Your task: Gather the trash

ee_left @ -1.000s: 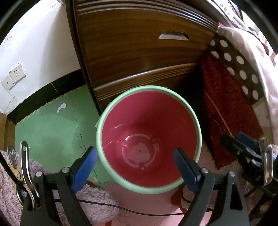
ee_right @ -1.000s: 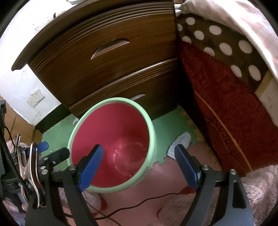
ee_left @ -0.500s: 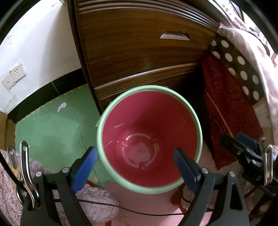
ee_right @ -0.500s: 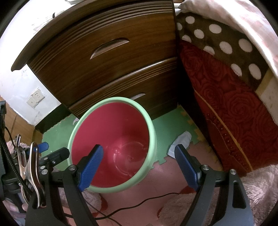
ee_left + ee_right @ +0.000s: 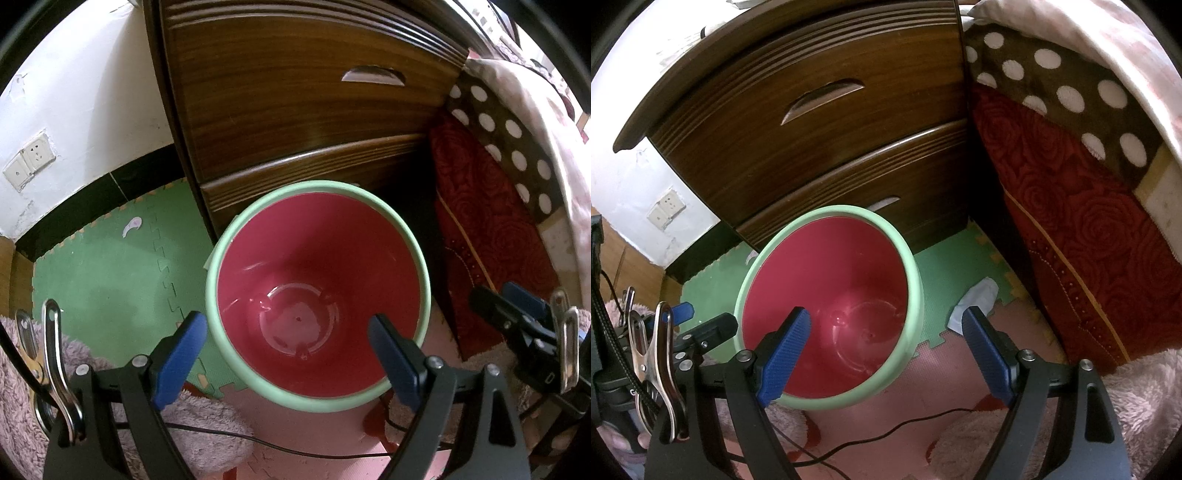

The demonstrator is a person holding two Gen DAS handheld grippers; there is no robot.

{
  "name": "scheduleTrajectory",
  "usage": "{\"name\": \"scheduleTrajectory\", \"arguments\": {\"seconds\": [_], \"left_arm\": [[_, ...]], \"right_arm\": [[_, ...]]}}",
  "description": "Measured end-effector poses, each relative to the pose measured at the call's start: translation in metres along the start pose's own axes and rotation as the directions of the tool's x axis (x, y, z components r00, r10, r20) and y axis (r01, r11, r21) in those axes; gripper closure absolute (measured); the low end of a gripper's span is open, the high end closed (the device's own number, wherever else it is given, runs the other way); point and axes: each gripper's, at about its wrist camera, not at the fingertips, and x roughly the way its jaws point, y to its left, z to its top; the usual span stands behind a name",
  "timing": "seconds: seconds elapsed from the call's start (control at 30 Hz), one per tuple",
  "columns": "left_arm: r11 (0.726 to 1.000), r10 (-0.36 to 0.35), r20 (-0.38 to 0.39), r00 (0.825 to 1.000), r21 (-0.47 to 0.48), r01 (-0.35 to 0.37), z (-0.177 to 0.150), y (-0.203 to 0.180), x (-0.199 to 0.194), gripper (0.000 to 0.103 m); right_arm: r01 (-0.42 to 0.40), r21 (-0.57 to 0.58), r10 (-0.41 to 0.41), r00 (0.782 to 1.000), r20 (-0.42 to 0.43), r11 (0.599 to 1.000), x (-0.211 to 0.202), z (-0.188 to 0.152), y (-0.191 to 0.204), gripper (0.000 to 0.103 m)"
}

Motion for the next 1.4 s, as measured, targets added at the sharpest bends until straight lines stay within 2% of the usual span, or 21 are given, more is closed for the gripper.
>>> {"name": "scheduleTrajectory", "arguments": {"seconds": [0.37, 0.57, 0.73, 0.97, 1.13, 1.23, 1.3, 1.4], "left_arm": [[1.000, 0.001, -0.006, 1.000, 0.007, -0.001, -0.002, 0.002, 0.002, 0.011], [0.999, -0.033, -0.070, 0.997, -0.024, 0.031, -0.007, 0.006, 0.005, 0.011], [0.999, -0.031, -0.098, 0.995, 0.002, 0.032, -0.007, 0.004, 0.007, 0.011], [0.992, -0.124, -0.126, 0.984, 0.014, 0.127, -0.006, -0.003, 0.009, 0.000], [0.983, -0.175, -0.191, 0.966, 0.024, 0.183, -0.008, -0.010, 0.014, 0.000], [0.986, -0.160, -0.231, 0.960, -0.001, 0.165, -0.009, -0.009, 0.017, 0.003], [0.993, -0.115, -0.229, 0.966, 0.002, 0.119, -0.007, -0.007, 0.014, 0.012], [0.995, -0.091, -0.202, 0.975, 0.010, 0.095, -0.004, -0.005, 0.008, 0.013]], "right_arm": [[-0.004, 0.003, 0.004, 1.000, 0.005, 1.000, -0.001, 0.001, 0.000, 0.017], [-0.012, 0.009, 0.012, 1.000, 0.013, 1.000, -0.004, 0.002, -0.002, 0.017], [-0.029, 0.037, 0.028, 0.999, 0.020, 0.999, -0.010, 0.007, -0.008, 0.017], [-0.005, 0.139, 0.001, 0.999, 0.032, 0.990, -0.014, 0.022, -0.032, 0.017], [0.026, 0.163, -0.027, 1.000, 0.004, 0.986, -0.008, 0.025, -0.035, 0.017], [0.050, 0.195, -0.050, 0.999, -0.005, 0.980, -0.007, 0.031, -0.038, 0.017], [0.067, 0.229, -0.068, 0.998, -0.004, 0.971, -0.006, 0.036, -0.043, 0.017], [0.099, 0.268, -0.102, 0.995, -0.003, 0.958, -0.005, 0.044, -0.052, 0.017]]}}
